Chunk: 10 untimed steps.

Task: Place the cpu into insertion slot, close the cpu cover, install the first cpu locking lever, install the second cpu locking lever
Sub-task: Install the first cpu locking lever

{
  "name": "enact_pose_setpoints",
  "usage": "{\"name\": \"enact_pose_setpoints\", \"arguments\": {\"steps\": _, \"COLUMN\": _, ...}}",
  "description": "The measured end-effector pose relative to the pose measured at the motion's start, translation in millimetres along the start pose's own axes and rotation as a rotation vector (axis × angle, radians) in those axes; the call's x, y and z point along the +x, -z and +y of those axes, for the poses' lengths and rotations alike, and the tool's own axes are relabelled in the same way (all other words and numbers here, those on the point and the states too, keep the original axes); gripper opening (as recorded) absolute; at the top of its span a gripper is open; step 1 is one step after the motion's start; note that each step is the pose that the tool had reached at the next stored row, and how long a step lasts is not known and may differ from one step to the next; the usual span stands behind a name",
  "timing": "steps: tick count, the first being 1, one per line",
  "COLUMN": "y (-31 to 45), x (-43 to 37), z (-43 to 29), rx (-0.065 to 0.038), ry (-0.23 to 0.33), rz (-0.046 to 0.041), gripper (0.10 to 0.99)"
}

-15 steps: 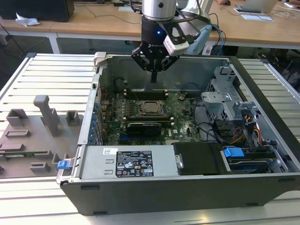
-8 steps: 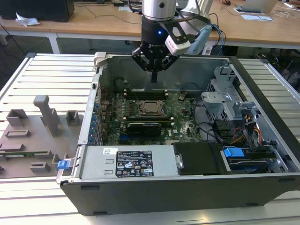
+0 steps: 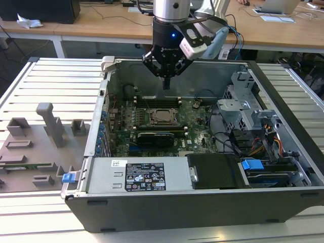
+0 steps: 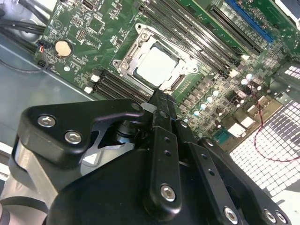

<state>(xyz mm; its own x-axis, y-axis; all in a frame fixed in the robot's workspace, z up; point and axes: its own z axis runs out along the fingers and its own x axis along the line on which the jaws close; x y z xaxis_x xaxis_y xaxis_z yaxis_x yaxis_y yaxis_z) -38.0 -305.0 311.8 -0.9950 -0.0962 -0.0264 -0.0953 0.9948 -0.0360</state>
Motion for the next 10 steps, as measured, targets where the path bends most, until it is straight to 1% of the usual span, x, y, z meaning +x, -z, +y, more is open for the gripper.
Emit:
{"name": "enact_pose_setpoints", "arguments": {"steps": 7, "y": 0.0, "x": 0.0, "z": 0.0, "rx": -0.002, "ry": 0.074, "rz": -0.0026, "gripper": 0.106}}
{"name": "enact_pose_setpoints", "arguments": {"steps": 10, "y": 0.0, "x": 0.0, "z": 0.0, "rx": -0.002, "ry": 0.075, "rz": -0.0027, "gripper": 0.106}}
